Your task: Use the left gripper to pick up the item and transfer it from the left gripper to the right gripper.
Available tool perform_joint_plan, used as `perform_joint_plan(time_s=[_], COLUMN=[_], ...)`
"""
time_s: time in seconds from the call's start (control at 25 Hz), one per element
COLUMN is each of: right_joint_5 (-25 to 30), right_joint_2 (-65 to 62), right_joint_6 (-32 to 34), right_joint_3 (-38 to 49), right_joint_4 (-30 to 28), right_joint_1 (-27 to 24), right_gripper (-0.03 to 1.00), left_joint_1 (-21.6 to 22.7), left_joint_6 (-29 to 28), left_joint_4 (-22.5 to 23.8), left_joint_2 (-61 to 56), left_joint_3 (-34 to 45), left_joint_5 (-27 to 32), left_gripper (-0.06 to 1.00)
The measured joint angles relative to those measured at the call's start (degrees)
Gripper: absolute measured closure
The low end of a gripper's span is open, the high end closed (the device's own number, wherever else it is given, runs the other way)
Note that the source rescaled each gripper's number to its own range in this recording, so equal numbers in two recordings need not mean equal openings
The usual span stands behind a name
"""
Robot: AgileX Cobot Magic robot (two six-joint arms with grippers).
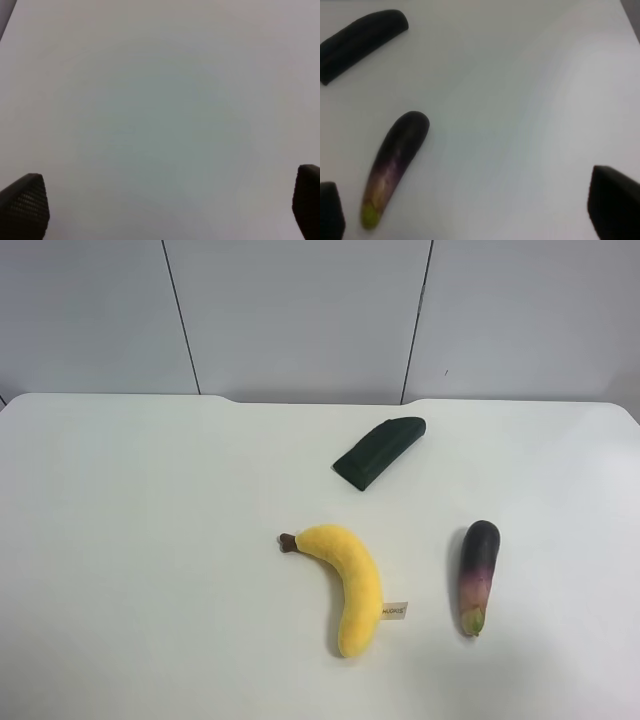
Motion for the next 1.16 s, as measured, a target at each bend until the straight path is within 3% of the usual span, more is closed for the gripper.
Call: perform_joint_plan(time_s=[1.16], right_joint_5=[0.00], right_joint_2=[0.00], right_joint_6=[0.00], right_joint_3=[0.00], right_joint_4=[0.00], right_joint_1=[0.00], right_gripper=[0.02], left_joint_1=[0.00], left_joint_6=[0.05], left_joint_4=[0.00], left_joint_2=[0.00], left_joint_3=[0.00], left_joint_5=[0.00], left_gripper=[-0.06])
